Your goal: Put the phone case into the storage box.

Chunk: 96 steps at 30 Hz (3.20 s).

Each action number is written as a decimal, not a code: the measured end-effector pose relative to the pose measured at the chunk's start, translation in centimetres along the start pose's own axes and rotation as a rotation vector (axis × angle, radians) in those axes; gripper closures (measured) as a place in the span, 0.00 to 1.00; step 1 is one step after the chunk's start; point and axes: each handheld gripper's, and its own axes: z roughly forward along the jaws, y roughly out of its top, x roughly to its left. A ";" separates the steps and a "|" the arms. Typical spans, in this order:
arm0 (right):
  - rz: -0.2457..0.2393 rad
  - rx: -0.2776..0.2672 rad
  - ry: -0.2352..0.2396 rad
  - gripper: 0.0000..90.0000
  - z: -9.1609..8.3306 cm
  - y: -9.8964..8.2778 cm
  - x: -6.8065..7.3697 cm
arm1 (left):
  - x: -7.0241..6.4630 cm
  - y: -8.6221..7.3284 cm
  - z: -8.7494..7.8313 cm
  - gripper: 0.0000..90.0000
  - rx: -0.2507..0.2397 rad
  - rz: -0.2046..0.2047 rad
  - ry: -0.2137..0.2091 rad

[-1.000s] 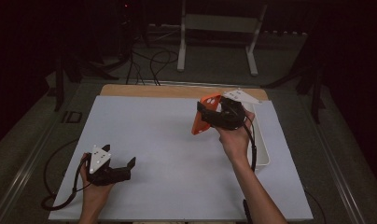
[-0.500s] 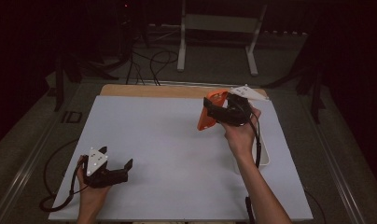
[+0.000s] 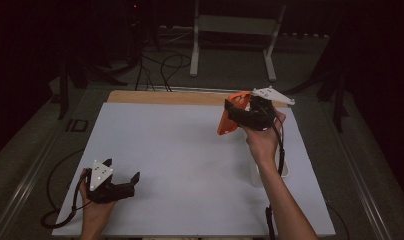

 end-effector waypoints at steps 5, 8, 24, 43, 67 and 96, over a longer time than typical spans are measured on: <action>-0.008 -0.002 -0.011 0.19 0.0 0.2 -0.5 | 0.0 0.0 0.0 0.00 -0.002 -0.002 0.003; 0.001 -0.005 -0.021 0.19 0.0 0.4 -0.8 | 0.0 0.0 -0.1 0.00 -0.004 -0.004 0.003; 0.004 -0.011 -0.079 0.19 0.5 1.1 -2.5 | 0.1 0.0 -0.2 0.00 -0.006 -0.008 0.010; 0.007 -0.004 -0.149 0.19 1.0 1.3 -4.3 | 0.4 -0.1 -0.3 0.00 -0.012 -0.025 0.019; 0.005 0.003 -0.224 0.19 1.8 2.1 -5.7 | 0.6 -0.1 -0.3 0.00 -0.012 -0.032 0.023; 0.014 0.029 -0.311 0.19 3.2 2.3 -7.9 | 0.7 -0.1 -0.5 0.00 -0.022 -0.037 0.029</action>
